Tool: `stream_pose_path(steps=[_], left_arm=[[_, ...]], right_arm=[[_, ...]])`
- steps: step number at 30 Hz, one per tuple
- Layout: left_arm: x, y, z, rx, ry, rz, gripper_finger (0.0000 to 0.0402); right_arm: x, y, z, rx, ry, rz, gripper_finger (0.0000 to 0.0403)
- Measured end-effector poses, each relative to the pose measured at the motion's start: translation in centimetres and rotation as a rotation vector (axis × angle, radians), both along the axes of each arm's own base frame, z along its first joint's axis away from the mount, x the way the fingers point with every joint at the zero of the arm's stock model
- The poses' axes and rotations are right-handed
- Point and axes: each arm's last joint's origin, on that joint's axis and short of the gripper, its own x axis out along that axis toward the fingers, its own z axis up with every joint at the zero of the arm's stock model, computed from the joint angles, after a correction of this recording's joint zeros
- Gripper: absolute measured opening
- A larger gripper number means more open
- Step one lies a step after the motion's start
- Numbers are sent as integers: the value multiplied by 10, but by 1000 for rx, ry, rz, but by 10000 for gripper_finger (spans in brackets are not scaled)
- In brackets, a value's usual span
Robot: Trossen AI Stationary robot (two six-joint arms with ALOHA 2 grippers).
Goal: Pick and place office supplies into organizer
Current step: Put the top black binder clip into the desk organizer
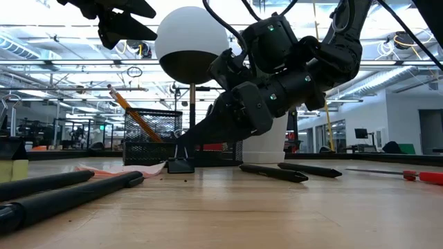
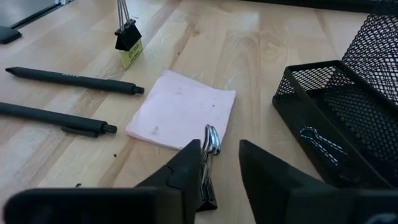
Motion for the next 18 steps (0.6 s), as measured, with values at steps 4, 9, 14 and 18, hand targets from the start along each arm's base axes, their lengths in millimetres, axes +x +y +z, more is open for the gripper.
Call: stream_pose_path(steps=[4, 9, 14, 18], left_arm=[[0, 0, 0, 0, 0, 0, 232], [0, 0, 0, 0, 0, 0, 232], [0, 0, 0, 0, 0, 0, 232], [0, 0, 0, 0, 0, 0, 232]], right_arm=[[0, 1, 0, 25, 4, 20, 63], [0, 0, 0, 43, 7, 29, 19], [0, -1, 0, 45, 6, 28, 9], [1, -1, 2, 47, -15, 29, 13]])
